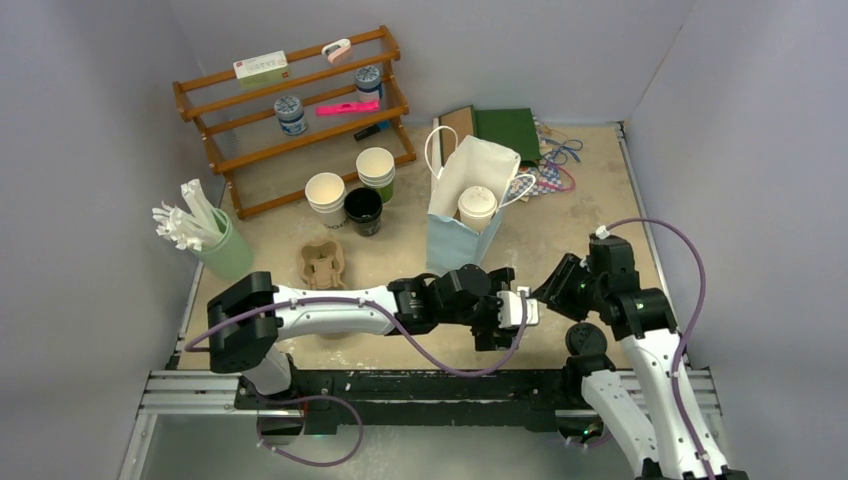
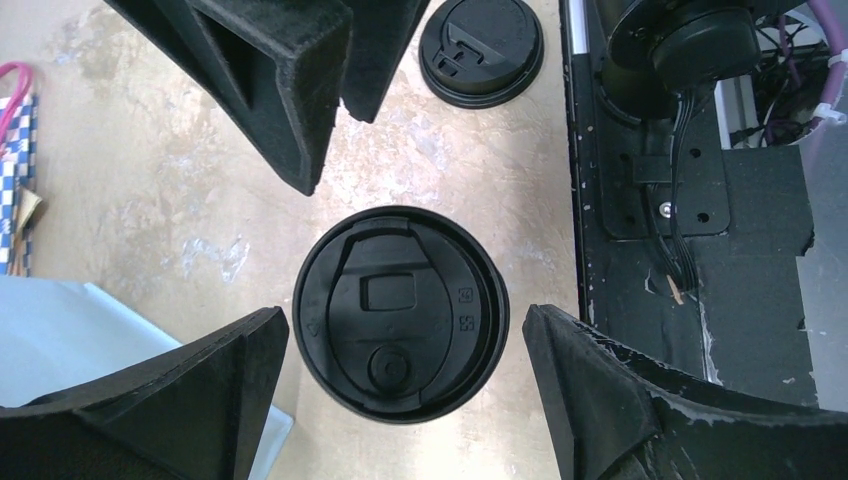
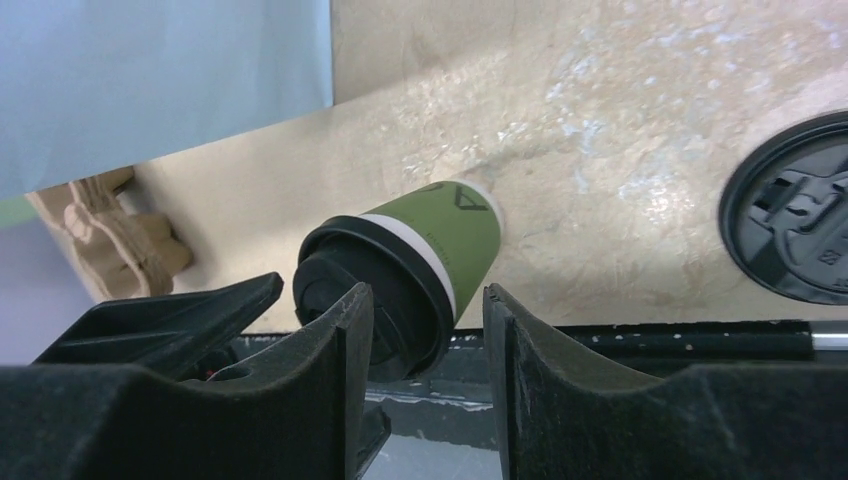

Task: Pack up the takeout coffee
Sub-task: Close the cup lid on the coffee cup.

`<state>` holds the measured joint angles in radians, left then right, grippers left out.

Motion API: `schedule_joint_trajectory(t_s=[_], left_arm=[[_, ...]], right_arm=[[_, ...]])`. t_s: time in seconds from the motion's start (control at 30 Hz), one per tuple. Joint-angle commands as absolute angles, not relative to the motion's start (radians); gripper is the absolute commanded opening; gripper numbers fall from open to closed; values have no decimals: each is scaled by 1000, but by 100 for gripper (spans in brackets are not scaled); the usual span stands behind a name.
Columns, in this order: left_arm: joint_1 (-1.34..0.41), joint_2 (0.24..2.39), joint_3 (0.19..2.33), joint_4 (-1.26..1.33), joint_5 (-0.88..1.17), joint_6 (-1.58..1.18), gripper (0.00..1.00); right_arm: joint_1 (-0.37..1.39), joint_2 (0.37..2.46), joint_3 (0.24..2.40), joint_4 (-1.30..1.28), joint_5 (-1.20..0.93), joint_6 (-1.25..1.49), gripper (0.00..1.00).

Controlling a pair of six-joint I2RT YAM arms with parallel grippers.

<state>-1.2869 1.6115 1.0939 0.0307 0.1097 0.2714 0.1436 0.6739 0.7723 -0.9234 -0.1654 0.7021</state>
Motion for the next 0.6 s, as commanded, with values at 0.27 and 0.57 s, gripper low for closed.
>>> schedule_joint_trajectory(t_s=[0.27, 0.57], left_arm=[[-1238, 1673, 1170, 83, 210, 180, 95], [-1226, 1697, 1185, 56, 275, 157, 95]], right_arm=[[143, 692, 823, -963, -110, 660, 47], [143, 704, 810, -946, -140, 644, 46]])
